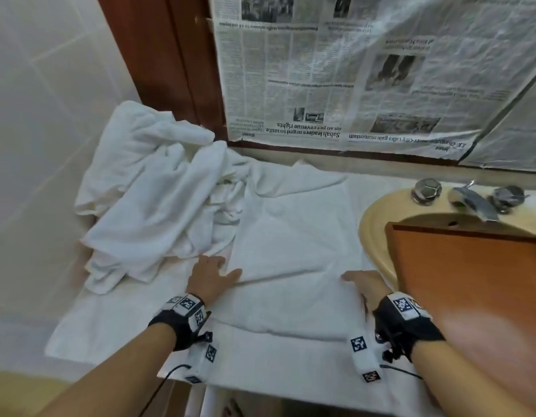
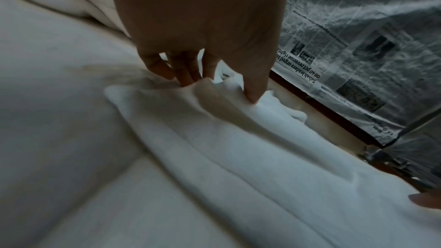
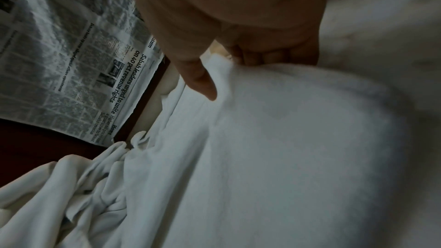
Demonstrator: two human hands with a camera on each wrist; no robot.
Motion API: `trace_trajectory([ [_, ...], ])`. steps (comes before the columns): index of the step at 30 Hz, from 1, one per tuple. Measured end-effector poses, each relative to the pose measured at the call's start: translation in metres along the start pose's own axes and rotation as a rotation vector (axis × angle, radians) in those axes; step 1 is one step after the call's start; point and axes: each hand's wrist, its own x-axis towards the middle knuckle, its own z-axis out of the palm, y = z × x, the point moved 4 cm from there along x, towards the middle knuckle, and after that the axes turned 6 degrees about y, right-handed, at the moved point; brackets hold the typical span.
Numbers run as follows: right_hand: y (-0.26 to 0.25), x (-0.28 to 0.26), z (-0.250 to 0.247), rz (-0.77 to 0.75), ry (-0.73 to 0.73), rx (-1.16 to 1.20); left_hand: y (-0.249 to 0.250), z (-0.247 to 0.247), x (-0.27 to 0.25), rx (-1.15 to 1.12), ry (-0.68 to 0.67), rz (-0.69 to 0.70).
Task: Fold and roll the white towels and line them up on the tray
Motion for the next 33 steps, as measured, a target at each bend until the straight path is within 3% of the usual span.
trace_trajectory([
  [4, 0.013, -0.004, 0.003, -0.066, 0.006, -0.06, 0.009, 0.01, -0.009, 0.082, -0.076, -0.06],
  [6, 0.011, -0.015, 0.0, -0.105, -0.03, -0.05, 0.017, 0.012, -0.011, 0.203, -0.172, -0.035],
  [8, 0.007, -0.022, -0.005, -0.151, -0.083, 0.006, 0.024, 0.007, -0.009, 0.174, -0.205, -0.006],
  [10, -0.002, -0.027, -0.014, -0.217, -0.102, 0.13, 0.031, -0.005, -0.004, -0.023, -0.139, 0.044],
  [12, -0.008, -0.025, -0.025, -0.239, -0.031, 0.274, 0.038, -0.019, 0.0, -0.302, -0.017, 0.057],
  [14, -0.006, -0.02, -0.029, -0.212, 0.028, 0.331, 0.037, -0.026, 0.002, -0.5, 0.066, -0.031],
  [16, 0.005, -0.022, -0.024, -0.12, 0.011, 0.327, 0.032, -0.024, 0.001, -0.569, 0.048, -0.139],
  [19, 0.029, -0.027, -0.016, -0.008, -0.039, 0.203, 0.018, -0.013, -0.017, -0.411, -0.077, -0.177],
  [22, 0.048, -0.029, -0.014, -0.002, -0.035, 0.065, 0.002, -0.004, -0.033, -0.164, -0.105, -0.092],
  [25, 0.052, -0.035, -0.016, -0.049, -0.059, 0.04, -0.01, -0.008, -0.042, -0.217, -0.092, -0.034],
  [28, 0.054, -0.037, -0.02, -0.043, -0.083, -0.073, -0.023, -0.016, -0.051, -0.384, -0.265, -0.096],
  [31, 0.059, -0.037, -0.021, 0.052, -0.084, -0.24, -0.03, -0.02, -0.06, -0.225, -0.471, -0.087],
  [33, 0.058, -0.035, -0.019, 0.056, -0.062, -0.251, -0.027, -0.022, -0.056, -0.2, -0.412, -0.087],
])
